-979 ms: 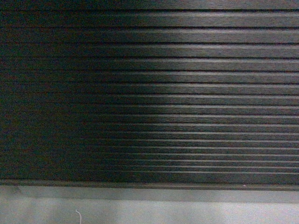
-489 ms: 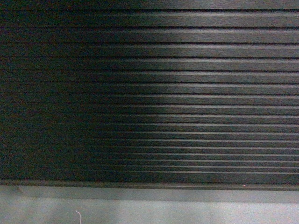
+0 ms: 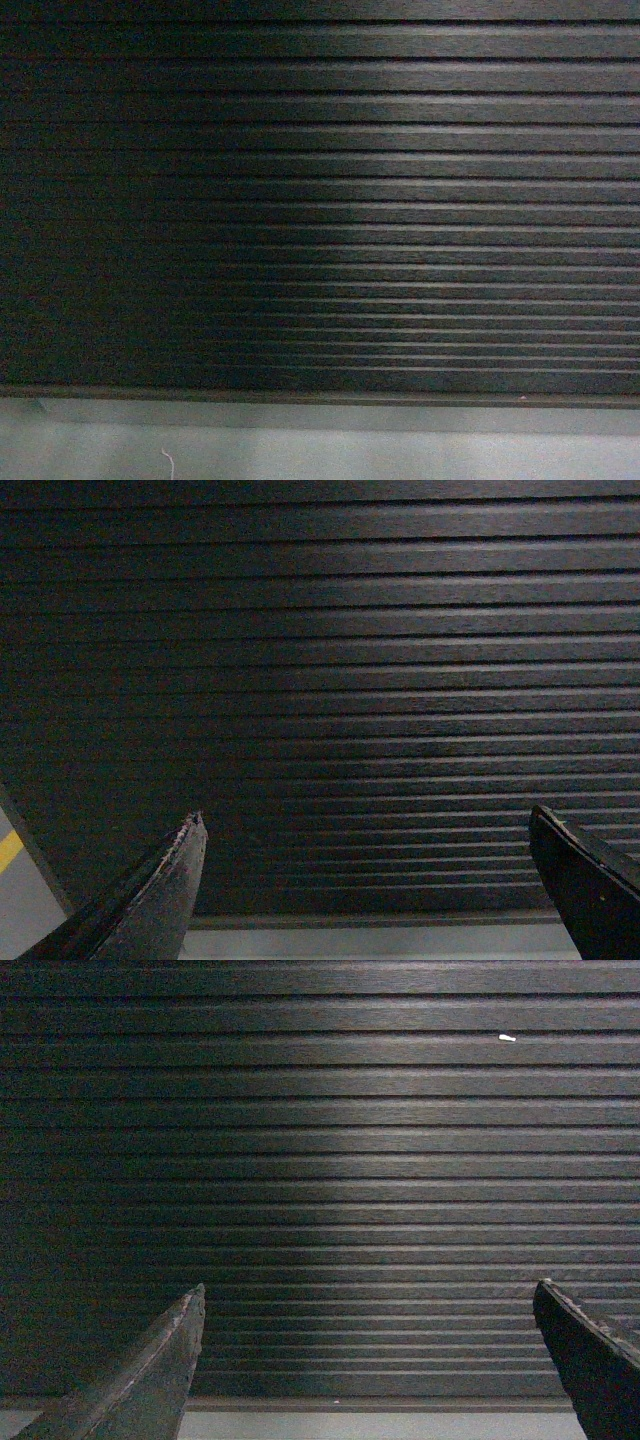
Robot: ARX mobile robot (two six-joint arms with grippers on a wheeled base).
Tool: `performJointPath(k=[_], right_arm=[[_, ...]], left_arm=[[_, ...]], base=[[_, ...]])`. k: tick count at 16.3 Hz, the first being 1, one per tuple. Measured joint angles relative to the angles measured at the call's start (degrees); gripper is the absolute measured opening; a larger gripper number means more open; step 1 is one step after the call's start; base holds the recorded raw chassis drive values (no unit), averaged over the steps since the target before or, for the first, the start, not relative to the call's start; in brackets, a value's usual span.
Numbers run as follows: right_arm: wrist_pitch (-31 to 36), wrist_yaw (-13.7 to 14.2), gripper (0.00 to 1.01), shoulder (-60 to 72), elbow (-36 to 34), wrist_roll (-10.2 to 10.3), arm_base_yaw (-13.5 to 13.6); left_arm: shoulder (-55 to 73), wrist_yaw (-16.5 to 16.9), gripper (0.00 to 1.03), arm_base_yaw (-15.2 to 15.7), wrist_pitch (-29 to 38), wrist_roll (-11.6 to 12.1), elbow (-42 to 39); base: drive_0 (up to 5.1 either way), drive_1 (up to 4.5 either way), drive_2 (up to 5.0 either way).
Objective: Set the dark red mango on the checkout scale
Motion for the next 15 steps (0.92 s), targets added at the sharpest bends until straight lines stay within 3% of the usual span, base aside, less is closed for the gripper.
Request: performJointPath(k=[15], right_arm=[[0.0,-0.02,0.98,0.0,0.0,-0.02,0.0]], left_arm=[[0.0,0.0,0.98,0.0,-0.02,0.02,0.0]], base=[[0.0,0.0,0.0]])
